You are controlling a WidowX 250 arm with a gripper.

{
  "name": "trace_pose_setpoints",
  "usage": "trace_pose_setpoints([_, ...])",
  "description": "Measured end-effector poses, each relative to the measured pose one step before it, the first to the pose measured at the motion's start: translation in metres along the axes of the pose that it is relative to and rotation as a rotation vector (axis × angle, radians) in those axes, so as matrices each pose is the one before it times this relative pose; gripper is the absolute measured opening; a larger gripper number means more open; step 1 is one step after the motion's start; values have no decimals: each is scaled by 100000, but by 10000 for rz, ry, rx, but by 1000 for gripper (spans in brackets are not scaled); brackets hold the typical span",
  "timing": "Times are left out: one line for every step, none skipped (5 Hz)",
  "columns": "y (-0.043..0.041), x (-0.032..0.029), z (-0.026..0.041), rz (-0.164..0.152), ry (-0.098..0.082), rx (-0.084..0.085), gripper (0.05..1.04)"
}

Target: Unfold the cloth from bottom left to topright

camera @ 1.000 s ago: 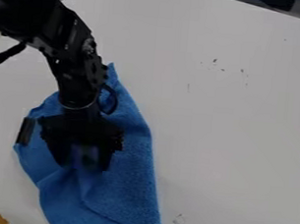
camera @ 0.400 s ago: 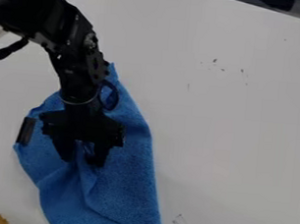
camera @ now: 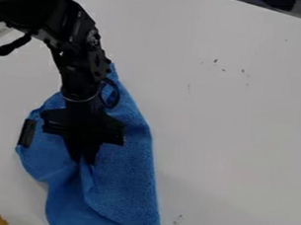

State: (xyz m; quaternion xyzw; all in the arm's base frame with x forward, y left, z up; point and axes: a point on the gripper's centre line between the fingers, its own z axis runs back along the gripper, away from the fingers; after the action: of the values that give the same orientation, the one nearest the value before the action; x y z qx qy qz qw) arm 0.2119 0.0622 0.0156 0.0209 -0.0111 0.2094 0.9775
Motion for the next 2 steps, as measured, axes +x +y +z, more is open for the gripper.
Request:
trace_pose_setpoints([-258, 943, 1003, -84, 14, 180, 73])
trace_pose_setpoints([-1270, 1435, 2466, -119, -153, 95, 67])
